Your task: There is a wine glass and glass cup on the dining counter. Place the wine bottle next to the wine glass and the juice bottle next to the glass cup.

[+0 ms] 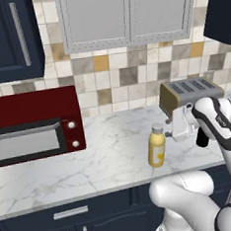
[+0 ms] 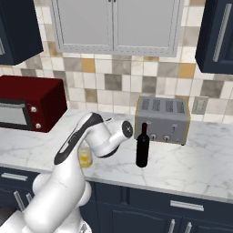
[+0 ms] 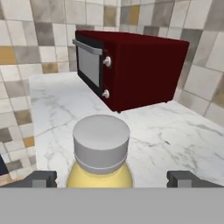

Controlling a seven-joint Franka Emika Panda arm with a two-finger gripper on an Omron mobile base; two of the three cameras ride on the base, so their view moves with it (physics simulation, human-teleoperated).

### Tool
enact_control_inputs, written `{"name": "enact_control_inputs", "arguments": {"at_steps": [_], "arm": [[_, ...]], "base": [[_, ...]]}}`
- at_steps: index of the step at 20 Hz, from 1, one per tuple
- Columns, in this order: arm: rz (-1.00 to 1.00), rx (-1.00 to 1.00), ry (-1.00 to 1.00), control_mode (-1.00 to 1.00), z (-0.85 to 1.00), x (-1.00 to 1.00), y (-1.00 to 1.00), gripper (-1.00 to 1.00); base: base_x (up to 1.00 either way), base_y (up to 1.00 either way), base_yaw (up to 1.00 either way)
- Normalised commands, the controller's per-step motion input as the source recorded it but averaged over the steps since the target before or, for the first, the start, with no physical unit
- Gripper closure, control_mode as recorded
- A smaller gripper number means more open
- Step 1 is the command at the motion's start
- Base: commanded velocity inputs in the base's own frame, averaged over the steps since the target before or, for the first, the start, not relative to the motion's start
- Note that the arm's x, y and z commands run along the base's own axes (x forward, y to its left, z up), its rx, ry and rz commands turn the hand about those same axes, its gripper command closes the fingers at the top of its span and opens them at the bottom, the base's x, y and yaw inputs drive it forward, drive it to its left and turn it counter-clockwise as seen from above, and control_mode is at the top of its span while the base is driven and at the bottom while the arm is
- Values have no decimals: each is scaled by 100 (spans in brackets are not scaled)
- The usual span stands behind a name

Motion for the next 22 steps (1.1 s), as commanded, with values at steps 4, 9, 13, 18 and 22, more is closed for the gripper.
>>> {"name": "enact_control_inputs", "arguments": {"at_steps": [4, 9, 13, 18, 22], "arm": [[4, 4, 9, -100, 0, 21, 0, -100], [4, 4, 7, -100, -4, 11, 2, -100], [5, 3, 2, -100, -9, 0, 6, -100], [4, 2, 0, -100, -13, 0, 9, -100], [3, 0, 0, -100, -8, 0, 16, -100]], "base": [[0, 0, 0], [0, 0, 0], [0, 0, 0], [0, 0, 0], [0, 0, 0]]}}
